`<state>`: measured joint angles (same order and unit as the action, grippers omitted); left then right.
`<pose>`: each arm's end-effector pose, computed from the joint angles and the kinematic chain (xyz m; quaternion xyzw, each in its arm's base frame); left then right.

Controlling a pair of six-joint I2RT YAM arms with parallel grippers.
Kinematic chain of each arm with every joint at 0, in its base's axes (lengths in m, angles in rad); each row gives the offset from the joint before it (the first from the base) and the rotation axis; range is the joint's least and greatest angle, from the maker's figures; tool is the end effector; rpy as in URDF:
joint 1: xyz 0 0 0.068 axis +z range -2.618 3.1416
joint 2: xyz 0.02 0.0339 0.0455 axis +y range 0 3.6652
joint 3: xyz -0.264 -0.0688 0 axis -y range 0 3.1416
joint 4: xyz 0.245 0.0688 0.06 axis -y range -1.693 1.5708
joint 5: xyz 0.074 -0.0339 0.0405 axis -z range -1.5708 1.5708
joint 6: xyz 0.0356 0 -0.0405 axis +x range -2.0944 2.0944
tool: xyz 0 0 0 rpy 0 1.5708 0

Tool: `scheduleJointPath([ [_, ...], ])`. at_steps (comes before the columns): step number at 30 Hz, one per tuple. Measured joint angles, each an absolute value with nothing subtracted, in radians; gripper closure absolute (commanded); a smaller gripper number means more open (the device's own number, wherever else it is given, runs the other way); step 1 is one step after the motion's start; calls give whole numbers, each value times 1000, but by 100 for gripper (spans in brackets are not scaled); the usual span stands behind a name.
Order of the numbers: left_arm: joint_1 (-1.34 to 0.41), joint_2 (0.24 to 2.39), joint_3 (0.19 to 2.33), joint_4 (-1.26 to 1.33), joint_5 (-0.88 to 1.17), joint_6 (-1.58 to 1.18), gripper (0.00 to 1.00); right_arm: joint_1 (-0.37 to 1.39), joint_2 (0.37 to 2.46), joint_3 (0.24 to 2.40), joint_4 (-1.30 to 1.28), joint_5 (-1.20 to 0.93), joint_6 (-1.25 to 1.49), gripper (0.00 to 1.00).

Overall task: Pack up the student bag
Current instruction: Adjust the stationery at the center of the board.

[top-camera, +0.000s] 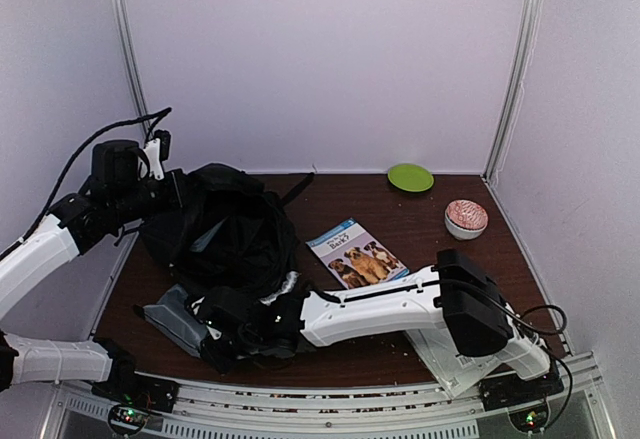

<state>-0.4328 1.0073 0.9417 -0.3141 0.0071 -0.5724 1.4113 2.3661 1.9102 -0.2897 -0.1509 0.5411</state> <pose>0.2079 -0.0964 0.3399 -0.0557 0.8260 -0.2728 0.4902 0.0797 0.5292 0.1702 -0.4124 0.8156 0.3699 0.1668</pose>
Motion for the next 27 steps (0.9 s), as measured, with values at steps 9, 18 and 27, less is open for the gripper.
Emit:
scheduleJointPath([
  [9,-433,1007,936,-307,7,-575,100,1411,2360,1878,-277,-157,517,100],
  [18,-433,1008,931,-300,7,-592,100,1407,1945,1405,-267,2,477,100],
  [27,-433,1063,911,-208,-7,-649,100,1398,1613,1092,-387,176,455,100],
])
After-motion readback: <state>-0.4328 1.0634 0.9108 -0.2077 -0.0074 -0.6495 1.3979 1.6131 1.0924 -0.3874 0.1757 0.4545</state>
